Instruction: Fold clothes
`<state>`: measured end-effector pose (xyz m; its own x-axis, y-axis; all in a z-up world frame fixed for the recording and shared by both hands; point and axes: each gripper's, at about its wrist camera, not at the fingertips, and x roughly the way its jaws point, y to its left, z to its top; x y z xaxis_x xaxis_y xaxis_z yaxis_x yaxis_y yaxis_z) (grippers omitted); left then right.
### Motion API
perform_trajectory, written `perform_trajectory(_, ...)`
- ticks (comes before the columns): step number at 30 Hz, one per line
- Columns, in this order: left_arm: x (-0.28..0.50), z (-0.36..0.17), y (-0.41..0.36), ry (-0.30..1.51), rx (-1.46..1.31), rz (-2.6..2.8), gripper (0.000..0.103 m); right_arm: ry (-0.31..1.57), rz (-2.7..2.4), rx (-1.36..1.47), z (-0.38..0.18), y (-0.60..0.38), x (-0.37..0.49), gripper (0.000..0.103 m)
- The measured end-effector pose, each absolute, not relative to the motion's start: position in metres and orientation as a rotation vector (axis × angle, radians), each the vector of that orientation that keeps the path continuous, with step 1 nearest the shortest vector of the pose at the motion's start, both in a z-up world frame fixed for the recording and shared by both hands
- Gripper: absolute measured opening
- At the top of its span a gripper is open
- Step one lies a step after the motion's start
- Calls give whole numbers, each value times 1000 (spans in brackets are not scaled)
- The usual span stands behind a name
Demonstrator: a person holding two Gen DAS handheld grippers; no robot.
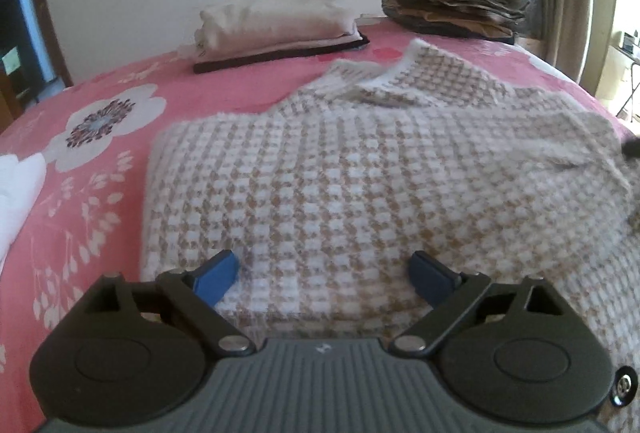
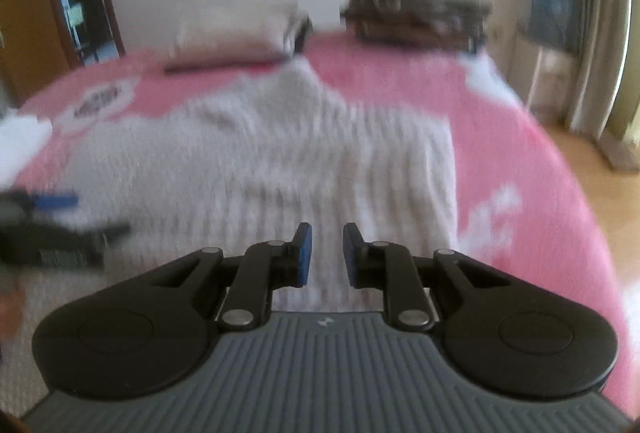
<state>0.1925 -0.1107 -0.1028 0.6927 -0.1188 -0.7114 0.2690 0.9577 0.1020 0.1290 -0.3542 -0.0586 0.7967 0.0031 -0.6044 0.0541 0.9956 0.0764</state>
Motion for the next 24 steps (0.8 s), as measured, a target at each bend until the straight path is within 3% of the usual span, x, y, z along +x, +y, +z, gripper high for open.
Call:
perform_trajectory(3,193,-102,-113,791,204,-202,96,625,-69,44,-54,-353,151,16)
perform_trajectory(8,196,-101,-116,811,199,-190,97,744,-106,42,-105,-366,179,21)
perform_trajectory(12,198,-101,-118,818,199,-182,98,803,-110,62,-89,-369,189,21)
perform_trajectory(17,198,-101,-119,821,200,-179,98,716,-115,63,-61,-367,197,21)
perform_trajectory(24,199,-101,-119,821,204,-176,98,745,-170,181,-98,-388,219,23)
